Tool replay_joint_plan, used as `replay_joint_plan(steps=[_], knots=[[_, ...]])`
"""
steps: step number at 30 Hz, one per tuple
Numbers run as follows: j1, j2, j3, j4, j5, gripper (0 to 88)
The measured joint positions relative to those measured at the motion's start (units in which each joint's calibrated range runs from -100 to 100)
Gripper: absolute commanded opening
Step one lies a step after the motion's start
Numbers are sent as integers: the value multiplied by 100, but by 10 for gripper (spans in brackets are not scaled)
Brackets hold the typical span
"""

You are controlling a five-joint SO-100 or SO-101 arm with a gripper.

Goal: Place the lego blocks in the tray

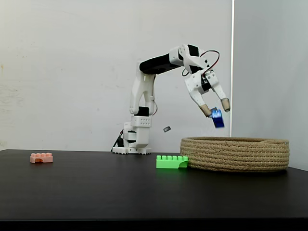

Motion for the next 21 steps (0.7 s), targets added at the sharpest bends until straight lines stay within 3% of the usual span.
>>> replay_joint_plan(steps=[4, 9, 21], knots=[[41, 34, 0, -24, 15, 391], [366, 34, 0, -24, -49, 352], [2362, 144, -9, 41, -869, 301]])
